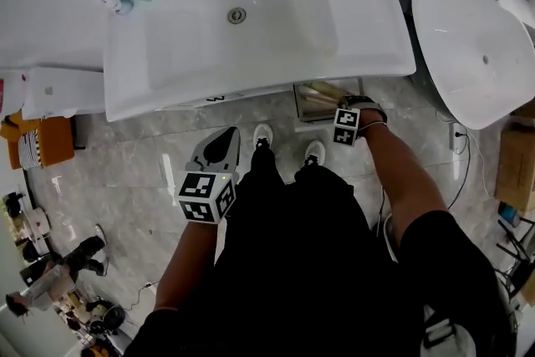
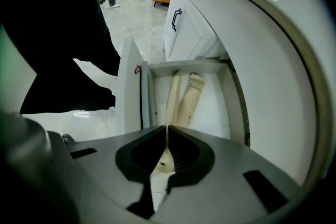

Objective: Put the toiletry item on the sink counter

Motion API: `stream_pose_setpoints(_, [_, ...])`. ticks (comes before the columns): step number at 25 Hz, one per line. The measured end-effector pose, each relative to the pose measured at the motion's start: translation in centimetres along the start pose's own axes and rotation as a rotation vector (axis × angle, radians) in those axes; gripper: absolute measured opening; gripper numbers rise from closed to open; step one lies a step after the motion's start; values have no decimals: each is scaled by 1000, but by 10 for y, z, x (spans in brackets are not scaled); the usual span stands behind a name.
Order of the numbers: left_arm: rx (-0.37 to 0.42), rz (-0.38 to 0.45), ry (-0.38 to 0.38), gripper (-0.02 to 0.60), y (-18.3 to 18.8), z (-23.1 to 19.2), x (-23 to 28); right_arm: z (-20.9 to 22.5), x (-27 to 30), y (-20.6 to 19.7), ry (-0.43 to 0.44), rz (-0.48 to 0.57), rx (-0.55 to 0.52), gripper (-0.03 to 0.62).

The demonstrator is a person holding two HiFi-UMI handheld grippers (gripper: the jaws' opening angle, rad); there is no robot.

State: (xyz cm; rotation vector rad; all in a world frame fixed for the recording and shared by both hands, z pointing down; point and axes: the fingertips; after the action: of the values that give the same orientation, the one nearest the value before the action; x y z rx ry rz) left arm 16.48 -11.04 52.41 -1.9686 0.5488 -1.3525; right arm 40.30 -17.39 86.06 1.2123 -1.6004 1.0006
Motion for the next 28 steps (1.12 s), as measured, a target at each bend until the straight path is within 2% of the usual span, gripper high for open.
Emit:
stream_pose_setpoints(5, [-2, 16, 17, 5, 5, 1, 1, 2, 0, -1, -2, 21, 35, 8])
stream_pose_setpoints(15, [16, 30, -10, 5, 12, 20, 13, 15, -27, -5, -56, 71, 166, 8])
stream_pose_setpoints(28, [29, 88, -3, 5, 19, 32, -9, 33, -81, 14, -119, 199, 442, 8])
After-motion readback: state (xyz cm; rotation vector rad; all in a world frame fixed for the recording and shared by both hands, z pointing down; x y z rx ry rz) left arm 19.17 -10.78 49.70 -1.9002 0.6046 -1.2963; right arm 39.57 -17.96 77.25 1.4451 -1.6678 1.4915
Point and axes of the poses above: the fingertips, and each gripper's own axes: x forward along the fingers, z to its right, y out of its top, and after that the axes turned 7 degrees about -y, right-handed
